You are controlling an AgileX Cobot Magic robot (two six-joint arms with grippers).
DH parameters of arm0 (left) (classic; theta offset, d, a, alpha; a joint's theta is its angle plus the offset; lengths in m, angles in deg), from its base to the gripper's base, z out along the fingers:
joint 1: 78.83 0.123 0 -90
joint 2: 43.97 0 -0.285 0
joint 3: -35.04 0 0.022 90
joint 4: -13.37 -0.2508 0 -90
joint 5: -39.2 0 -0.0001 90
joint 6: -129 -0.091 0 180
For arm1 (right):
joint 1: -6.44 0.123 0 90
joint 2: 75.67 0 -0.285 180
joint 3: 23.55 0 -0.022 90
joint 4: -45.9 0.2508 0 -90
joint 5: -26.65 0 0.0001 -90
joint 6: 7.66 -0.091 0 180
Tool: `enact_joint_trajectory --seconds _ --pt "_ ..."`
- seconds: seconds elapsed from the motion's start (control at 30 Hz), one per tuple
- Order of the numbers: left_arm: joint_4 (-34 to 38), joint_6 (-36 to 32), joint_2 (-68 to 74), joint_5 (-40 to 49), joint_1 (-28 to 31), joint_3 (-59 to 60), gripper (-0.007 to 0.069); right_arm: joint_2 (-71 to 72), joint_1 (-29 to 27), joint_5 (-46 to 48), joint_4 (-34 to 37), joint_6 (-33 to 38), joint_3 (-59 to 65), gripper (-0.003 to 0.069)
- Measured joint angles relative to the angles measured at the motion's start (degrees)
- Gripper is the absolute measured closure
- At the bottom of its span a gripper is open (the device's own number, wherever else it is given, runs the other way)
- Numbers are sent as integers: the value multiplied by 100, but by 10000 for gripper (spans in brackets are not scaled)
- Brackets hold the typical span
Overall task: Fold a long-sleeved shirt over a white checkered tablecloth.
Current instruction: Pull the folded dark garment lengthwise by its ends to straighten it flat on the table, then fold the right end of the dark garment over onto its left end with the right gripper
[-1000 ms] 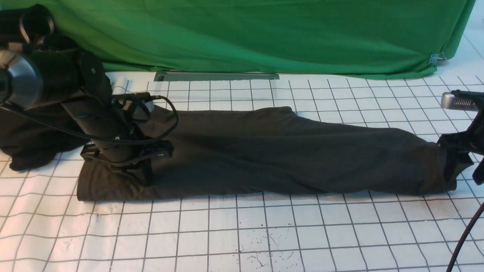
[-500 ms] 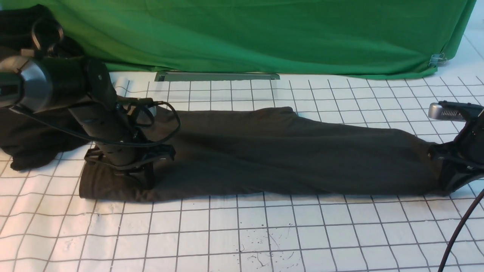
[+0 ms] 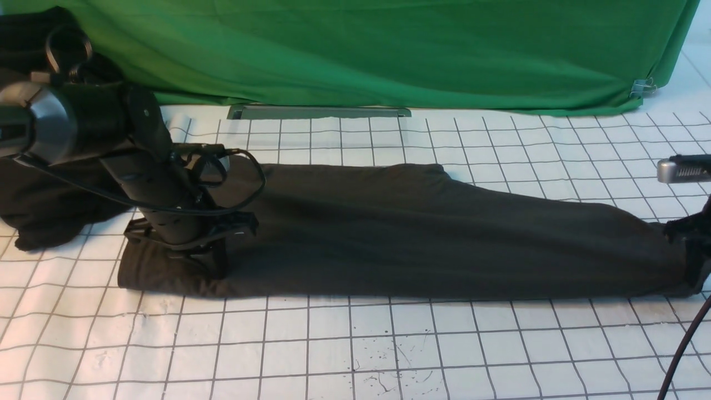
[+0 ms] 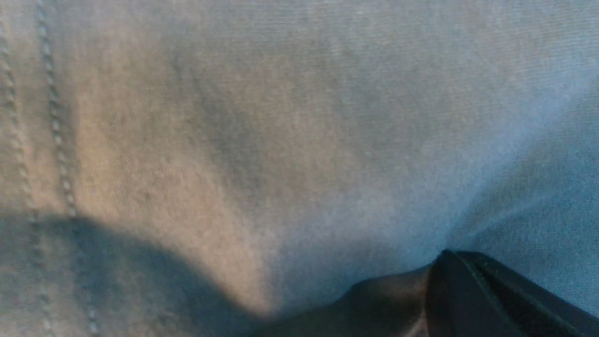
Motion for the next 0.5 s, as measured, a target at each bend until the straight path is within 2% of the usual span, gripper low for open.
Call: enact_joint_trajectory --seconds 0.07,0.13,0.27,0.5 --pt "-45 0 -90 110 0 28 629 82 0 58 6 -141 -193 141" --pt "-194 0 -249 265 0 50 629 252 0 49 159 -183 -303 81" --pt "-406 134 -685 392 0 55 629 451 0 50 478 31 -373 59" --pt "-445 153 -1149 518 0 55 629 448 0 93 659 -45 -380 60"
